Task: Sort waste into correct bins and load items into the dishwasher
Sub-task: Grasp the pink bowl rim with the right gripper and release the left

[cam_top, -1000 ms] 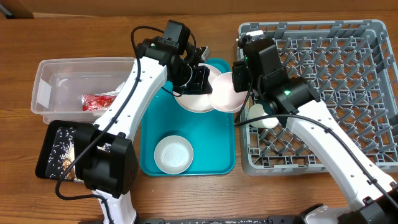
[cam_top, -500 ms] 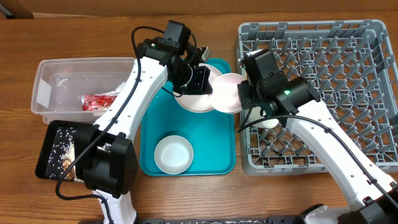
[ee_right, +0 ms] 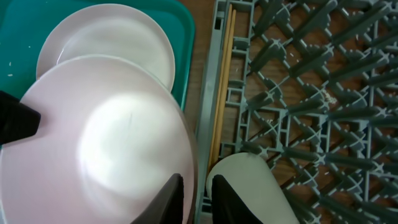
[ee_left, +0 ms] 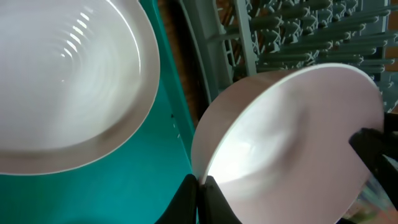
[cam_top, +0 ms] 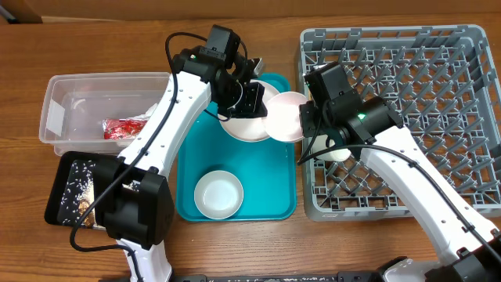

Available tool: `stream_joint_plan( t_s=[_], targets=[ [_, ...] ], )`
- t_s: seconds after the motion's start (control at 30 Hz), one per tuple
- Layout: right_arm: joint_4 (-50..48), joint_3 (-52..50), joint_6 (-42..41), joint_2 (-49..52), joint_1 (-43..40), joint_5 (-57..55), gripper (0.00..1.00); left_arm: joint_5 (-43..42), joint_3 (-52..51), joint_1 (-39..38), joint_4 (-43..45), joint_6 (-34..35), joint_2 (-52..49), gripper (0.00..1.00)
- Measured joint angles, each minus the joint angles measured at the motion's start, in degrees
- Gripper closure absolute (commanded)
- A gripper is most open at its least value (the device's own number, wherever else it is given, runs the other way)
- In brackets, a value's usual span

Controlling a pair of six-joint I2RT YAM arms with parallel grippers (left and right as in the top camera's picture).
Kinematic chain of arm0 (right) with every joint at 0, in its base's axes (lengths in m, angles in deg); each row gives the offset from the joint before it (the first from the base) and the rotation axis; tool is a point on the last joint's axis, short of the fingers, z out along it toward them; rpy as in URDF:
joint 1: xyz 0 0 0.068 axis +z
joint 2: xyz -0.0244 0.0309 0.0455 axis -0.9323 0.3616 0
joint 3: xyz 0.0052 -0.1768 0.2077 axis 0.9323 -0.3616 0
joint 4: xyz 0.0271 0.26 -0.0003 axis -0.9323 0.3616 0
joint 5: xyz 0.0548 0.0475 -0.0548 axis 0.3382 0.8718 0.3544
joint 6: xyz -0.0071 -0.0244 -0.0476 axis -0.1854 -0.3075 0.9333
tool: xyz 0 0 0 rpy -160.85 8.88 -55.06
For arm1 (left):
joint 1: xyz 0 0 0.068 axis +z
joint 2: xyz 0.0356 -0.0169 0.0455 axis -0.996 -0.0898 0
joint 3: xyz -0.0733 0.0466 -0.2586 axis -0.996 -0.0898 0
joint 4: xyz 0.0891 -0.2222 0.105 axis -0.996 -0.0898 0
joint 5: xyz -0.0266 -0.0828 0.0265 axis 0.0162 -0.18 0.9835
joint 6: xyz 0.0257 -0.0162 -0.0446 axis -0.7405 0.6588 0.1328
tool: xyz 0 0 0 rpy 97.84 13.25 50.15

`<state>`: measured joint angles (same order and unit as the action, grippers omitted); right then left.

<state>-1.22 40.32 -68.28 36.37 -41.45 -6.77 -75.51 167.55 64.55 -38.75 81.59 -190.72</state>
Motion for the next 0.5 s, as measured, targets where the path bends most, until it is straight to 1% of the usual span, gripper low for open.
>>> stream_joint_plan(
  t_s=[0.13, 0.17, 0.5],
  targets=[
    [0.74, 0.0, -3.32, 0.02, 0.0, 0.07, 0.86, 0.07, -0.02, 0.0, 1.81, 0.7, 0.02, 0.96],
    [0.7, 0.0, -4.04, 0.02, 0.0, 0.07, 0.89, 0.09, -0.02, 0.0, 2.05, 0.96, 0.0, 0.96],
    [0.7, 0.0, -10.82, 0.02, 0.0, 0.44, 0.89, 0.09, -0.02, 0.0, 2.32, 1.77, 0.02, 0.96]
  ],
)
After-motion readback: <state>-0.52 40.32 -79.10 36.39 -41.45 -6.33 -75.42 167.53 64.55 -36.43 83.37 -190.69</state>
